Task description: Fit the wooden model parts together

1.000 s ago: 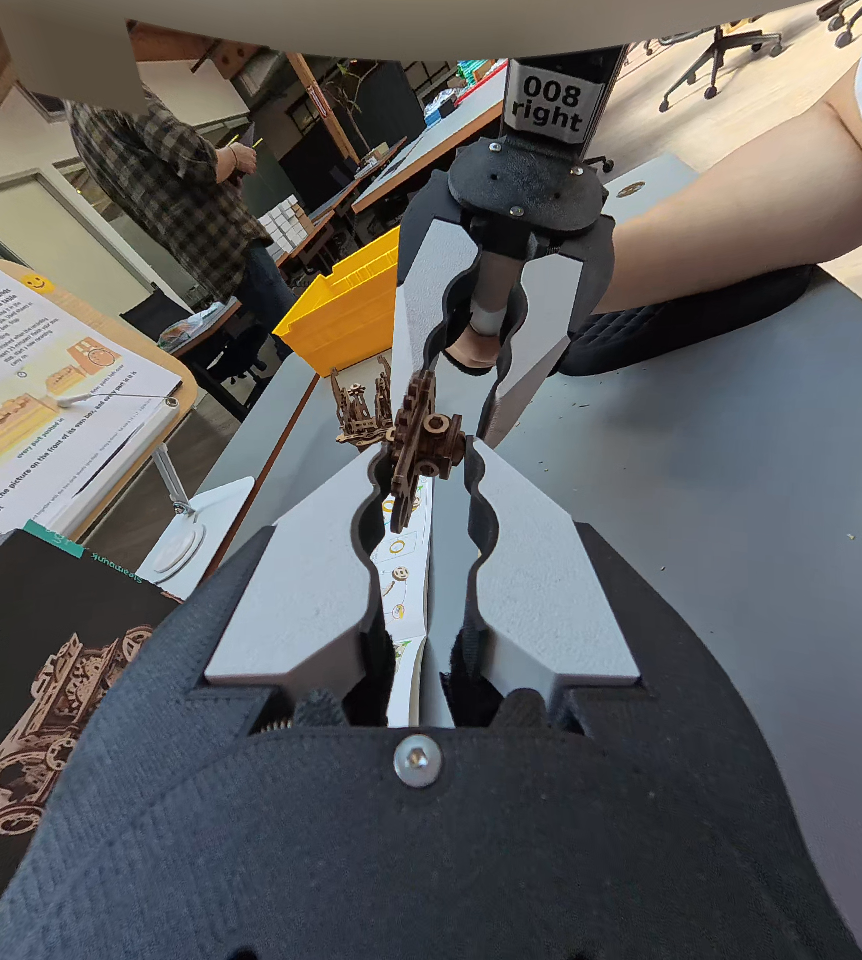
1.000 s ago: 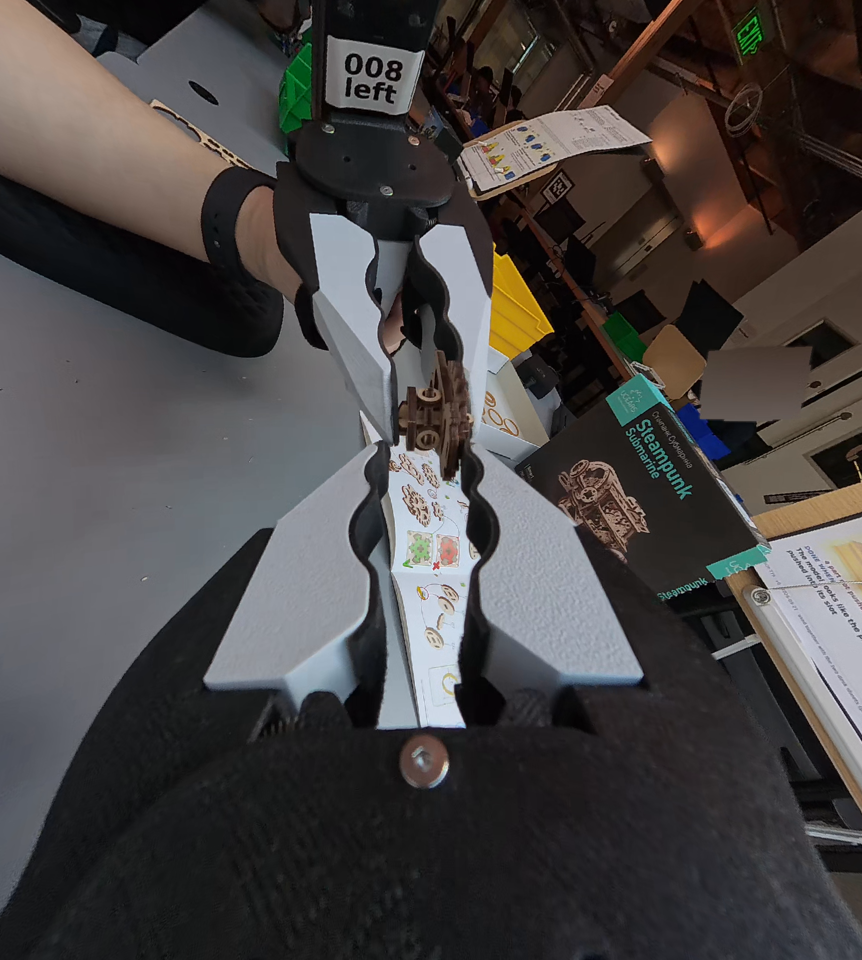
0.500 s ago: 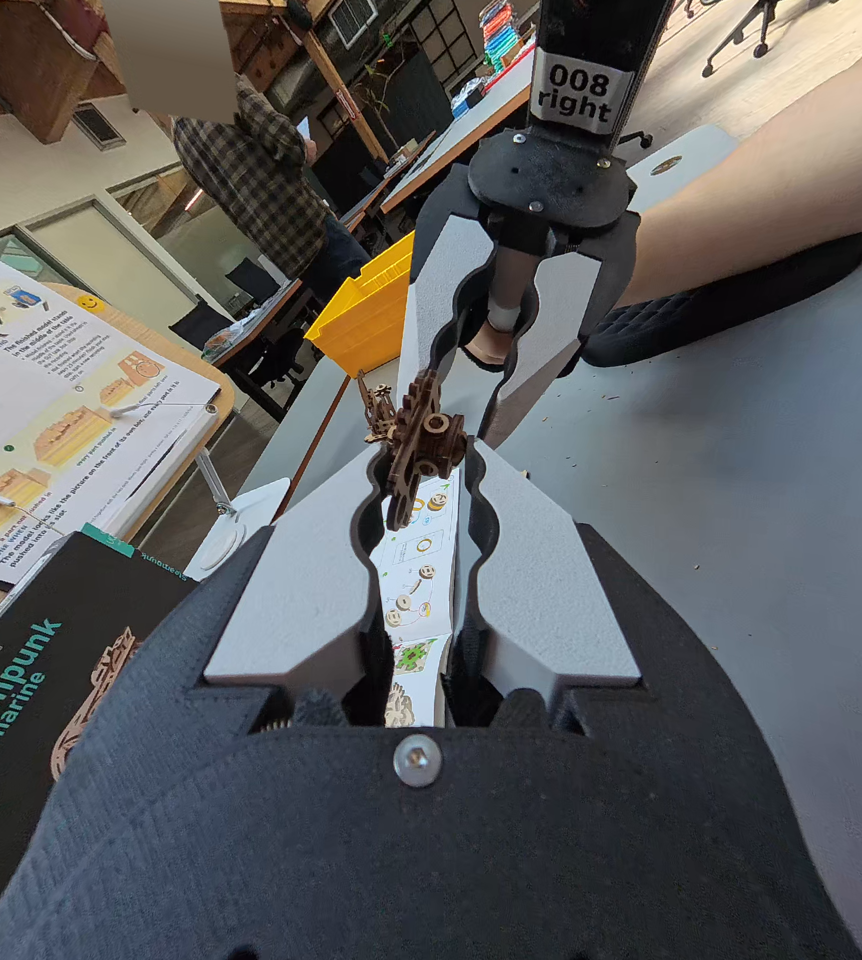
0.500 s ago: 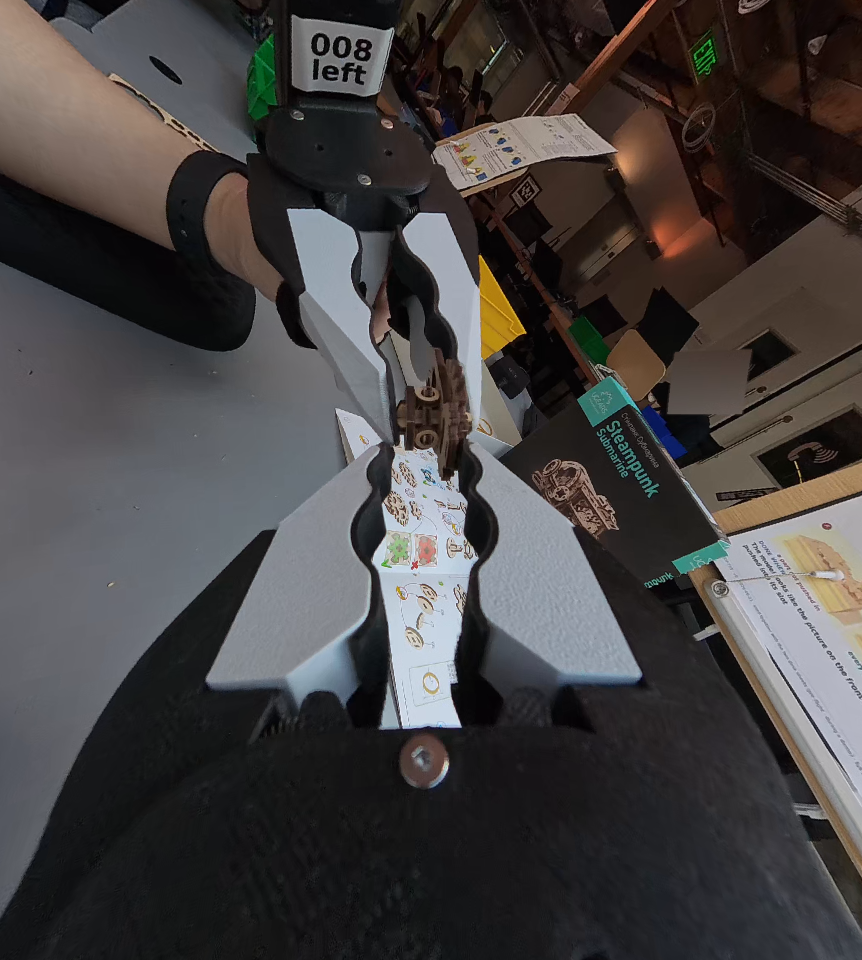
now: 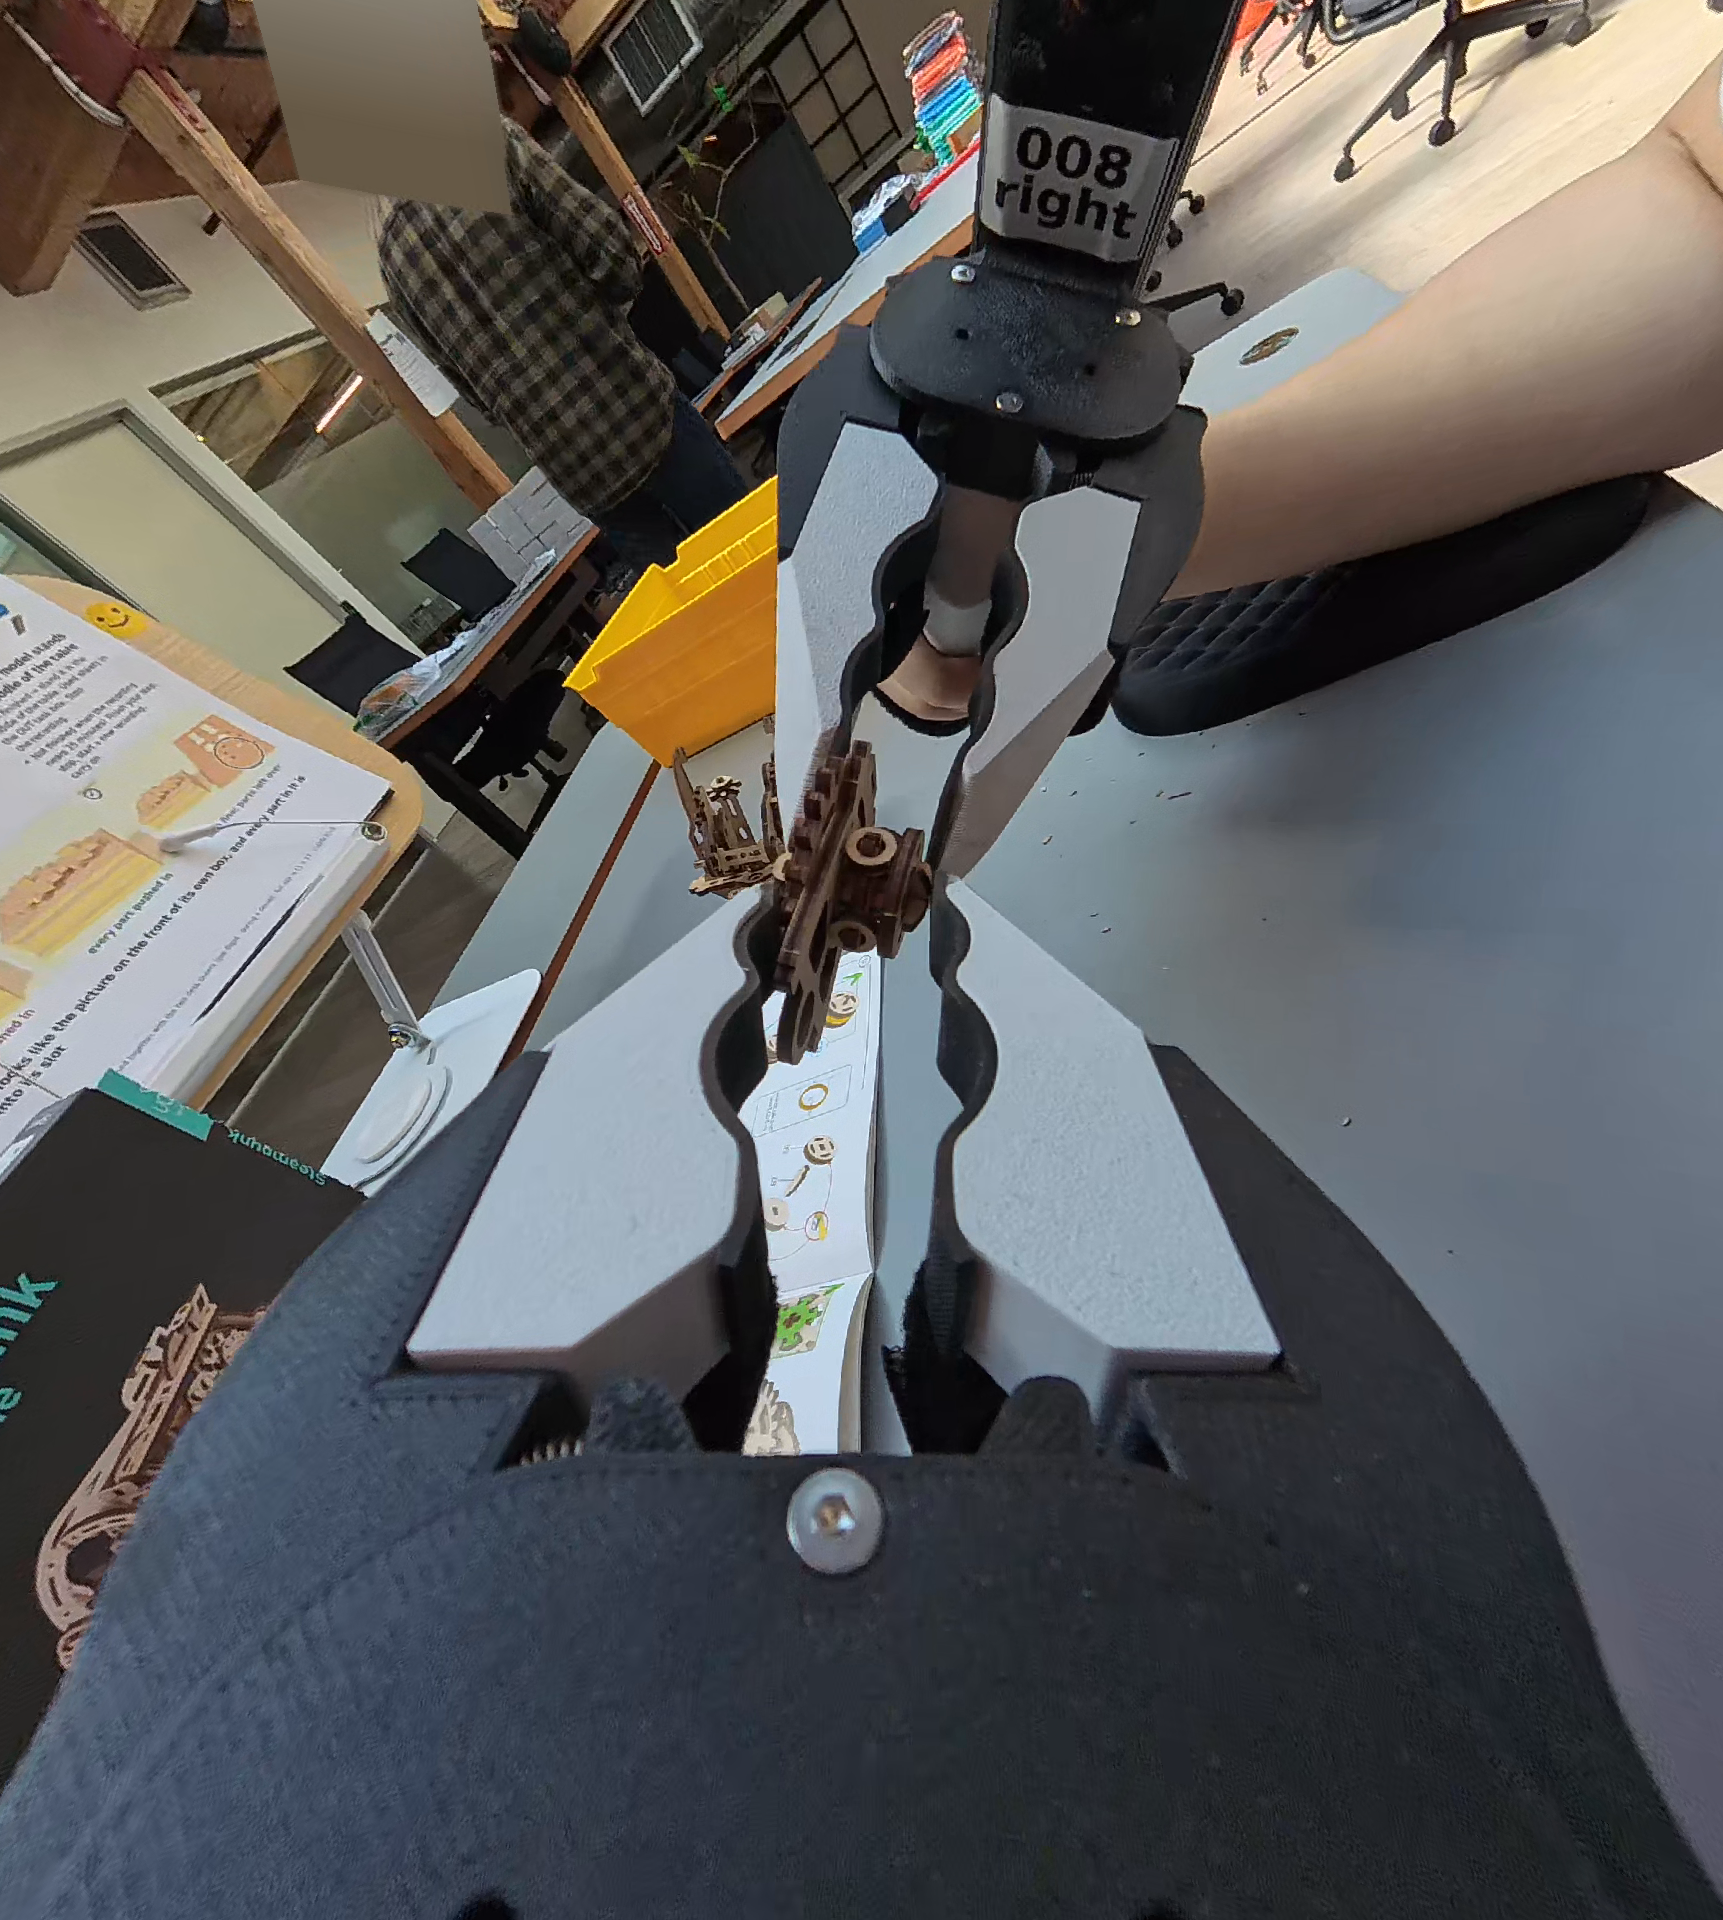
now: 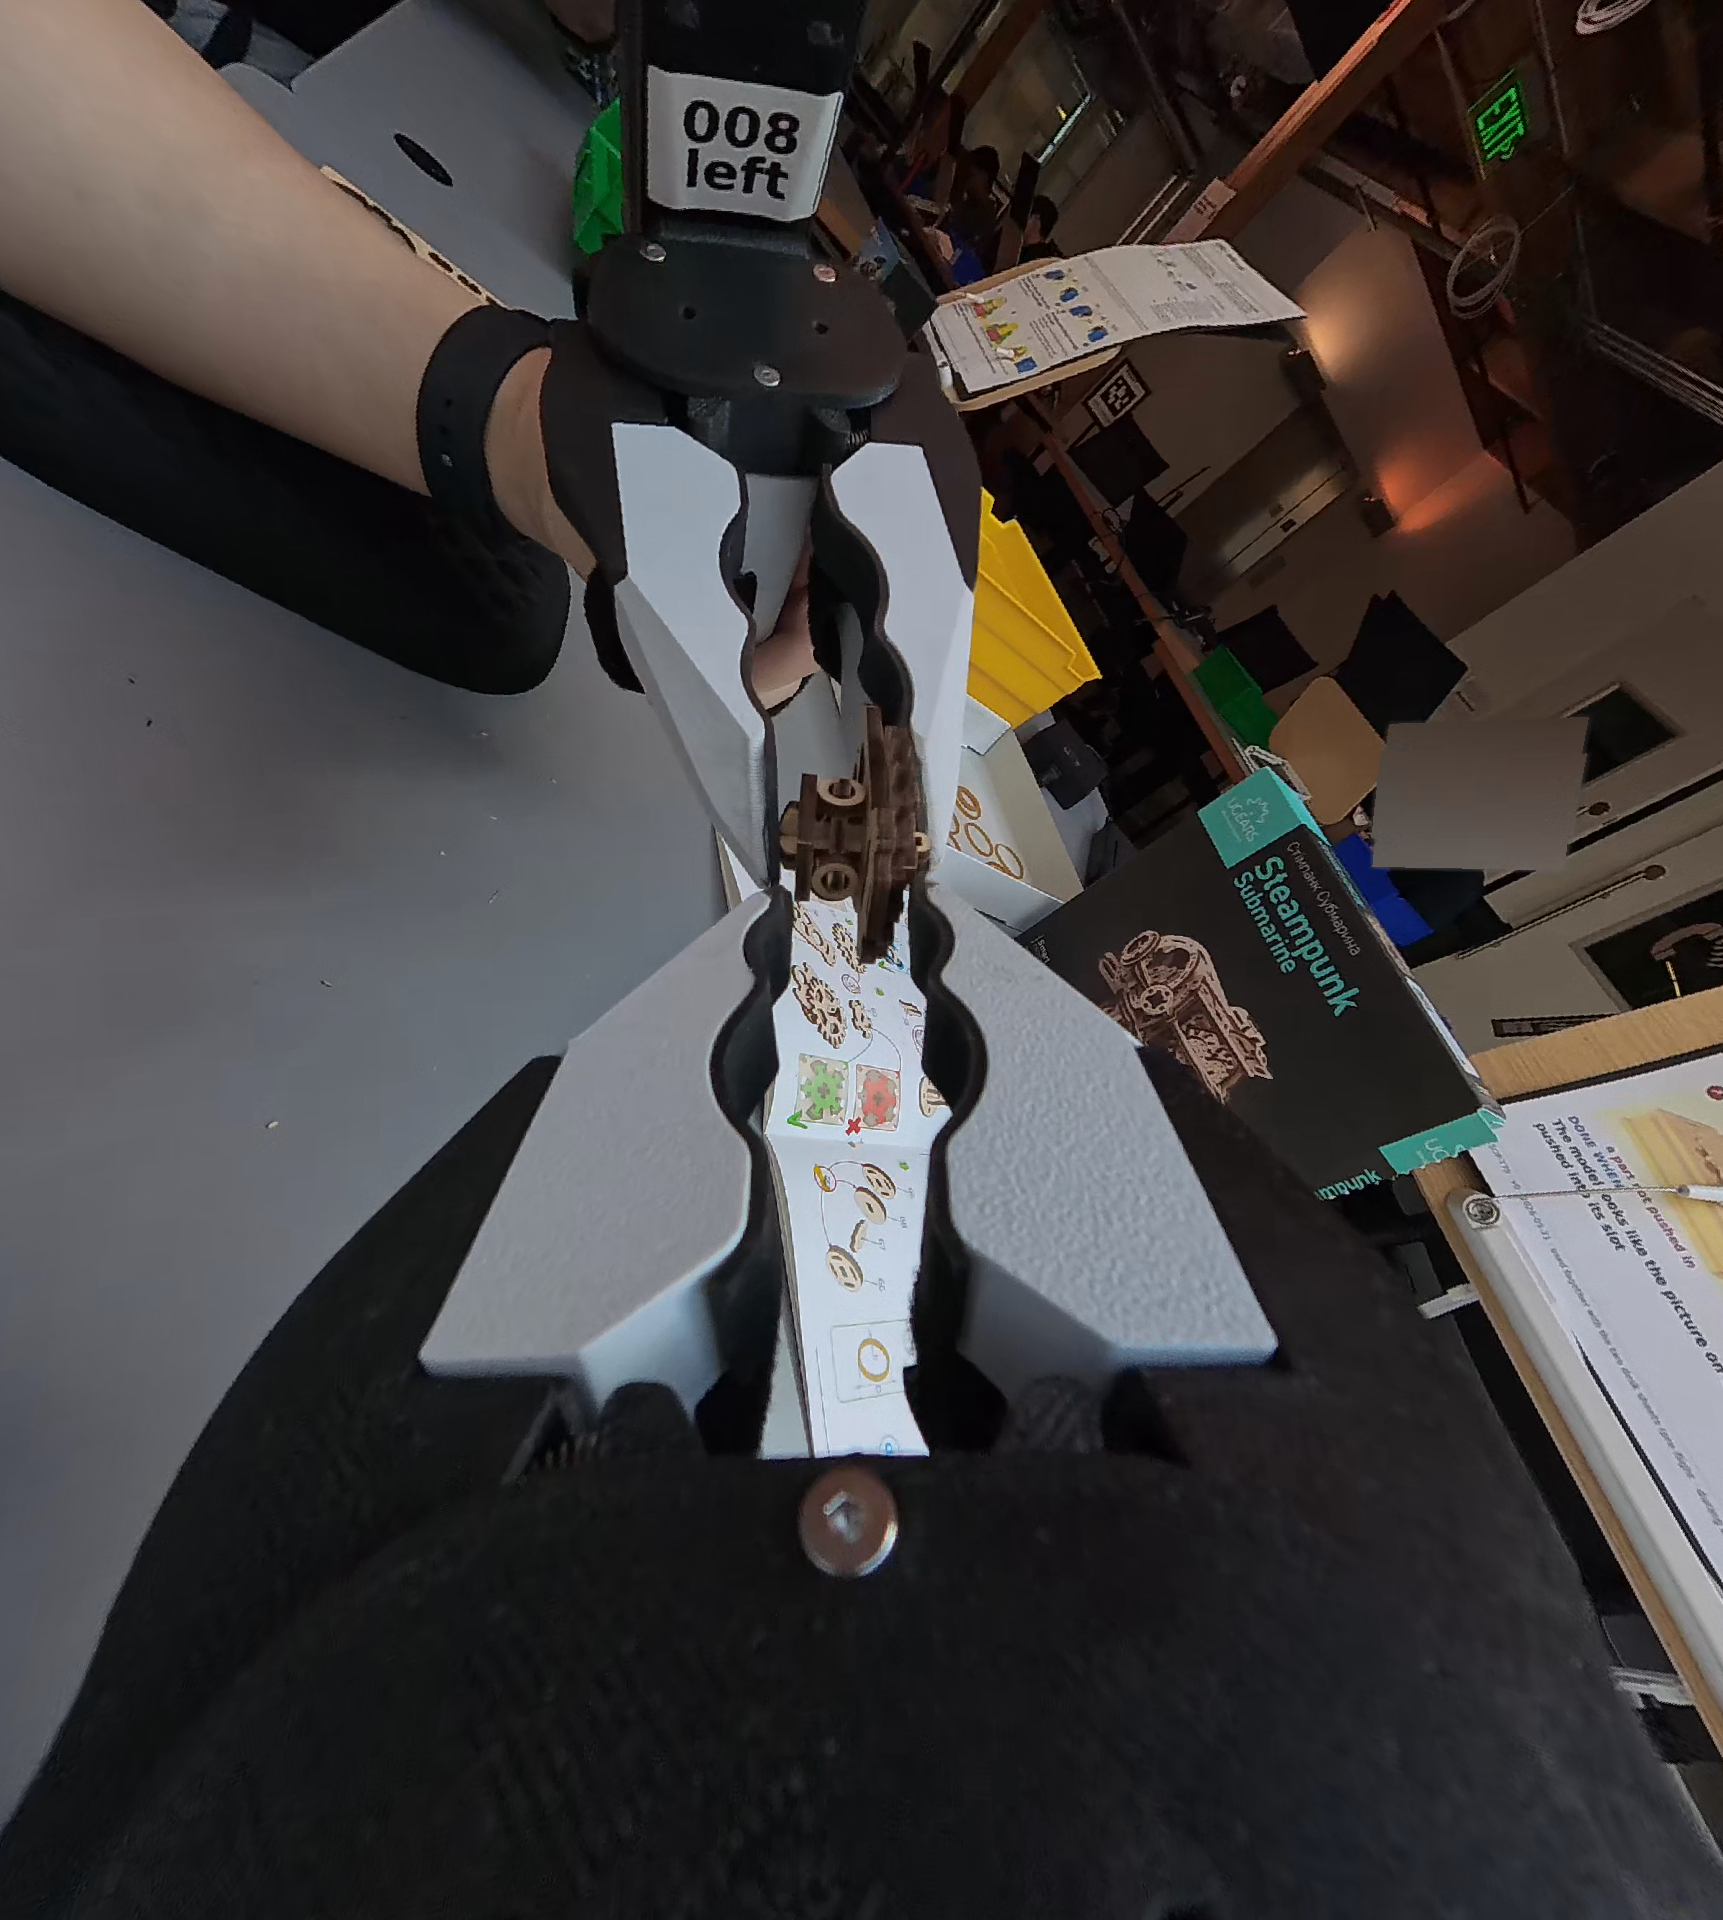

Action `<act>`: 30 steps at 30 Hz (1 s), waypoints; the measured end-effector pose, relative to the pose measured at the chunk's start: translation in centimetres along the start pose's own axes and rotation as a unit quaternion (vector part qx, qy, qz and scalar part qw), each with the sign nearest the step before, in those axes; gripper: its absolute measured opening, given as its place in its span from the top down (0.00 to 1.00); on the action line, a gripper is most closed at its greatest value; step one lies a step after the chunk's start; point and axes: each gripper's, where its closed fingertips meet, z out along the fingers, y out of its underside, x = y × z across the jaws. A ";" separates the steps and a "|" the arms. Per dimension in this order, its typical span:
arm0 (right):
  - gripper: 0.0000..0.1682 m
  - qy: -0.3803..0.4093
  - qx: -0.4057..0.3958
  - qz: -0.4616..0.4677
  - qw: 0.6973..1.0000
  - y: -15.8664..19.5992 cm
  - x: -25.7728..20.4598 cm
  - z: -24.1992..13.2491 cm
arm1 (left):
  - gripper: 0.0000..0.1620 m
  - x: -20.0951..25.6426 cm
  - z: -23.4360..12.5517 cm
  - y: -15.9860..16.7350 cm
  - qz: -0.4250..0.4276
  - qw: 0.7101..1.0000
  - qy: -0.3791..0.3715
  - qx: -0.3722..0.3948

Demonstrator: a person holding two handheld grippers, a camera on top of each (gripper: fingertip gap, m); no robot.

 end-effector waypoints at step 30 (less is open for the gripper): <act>0.89 0.013 -0.002 0.000 1.000 0.2 0.2 0.2 | 0.84 -0.2 0.0 0.0 0.002 1.000 -0.010 -0.006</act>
